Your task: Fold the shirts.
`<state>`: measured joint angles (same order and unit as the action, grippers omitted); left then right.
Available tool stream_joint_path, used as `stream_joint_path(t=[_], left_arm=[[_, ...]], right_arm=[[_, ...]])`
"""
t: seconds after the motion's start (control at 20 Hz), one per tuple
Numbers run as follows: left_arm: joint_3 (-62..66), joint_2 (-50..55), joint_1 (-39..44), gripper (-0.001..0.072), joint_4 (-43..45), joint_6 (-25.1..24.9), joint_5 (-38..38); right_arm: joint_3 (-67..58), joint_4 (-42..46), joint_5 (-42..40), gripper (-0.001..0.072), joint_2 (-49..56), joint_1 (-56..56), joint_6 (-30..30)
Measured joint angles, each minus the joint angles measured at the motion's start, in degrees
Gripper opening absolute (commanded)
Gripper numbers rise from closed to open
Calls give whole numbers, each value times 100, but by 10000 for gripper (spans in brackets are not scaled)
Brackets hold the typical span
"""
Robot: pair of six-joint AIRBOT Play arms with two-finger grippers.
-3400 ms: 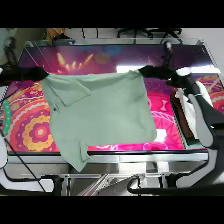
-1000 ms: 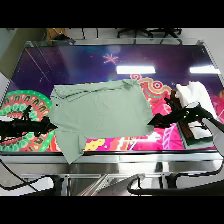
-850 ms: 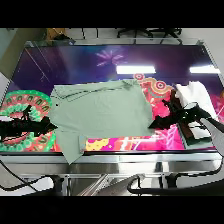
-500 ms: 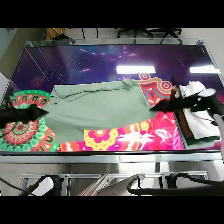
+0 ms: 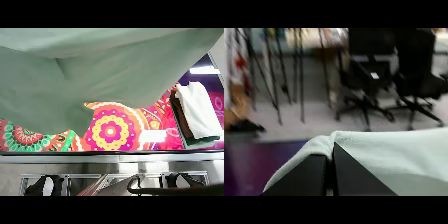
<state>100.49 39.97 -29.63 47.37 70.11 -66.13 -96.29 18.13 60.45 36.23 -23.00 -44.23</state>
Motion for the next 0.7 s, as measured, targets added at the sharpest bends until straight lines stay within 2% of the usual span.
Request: stream_joint_path(t=[0.15,0.3,0.55,0.7], left_arm=[[315,127,55,16,372,83,-184],[52,603,463,16,411,7,-474],[-933,2011,1550,16,492,-227,-682],[-1521,3051,1884,16,807,-254,-378]], right_arm=[[-168,92,-157,14,13,-92,31],[-170,94,166,14,468,-98,-79],[546,184,640,14,1757,361,-157],[1056,470,627,14,2787,702,-153]])
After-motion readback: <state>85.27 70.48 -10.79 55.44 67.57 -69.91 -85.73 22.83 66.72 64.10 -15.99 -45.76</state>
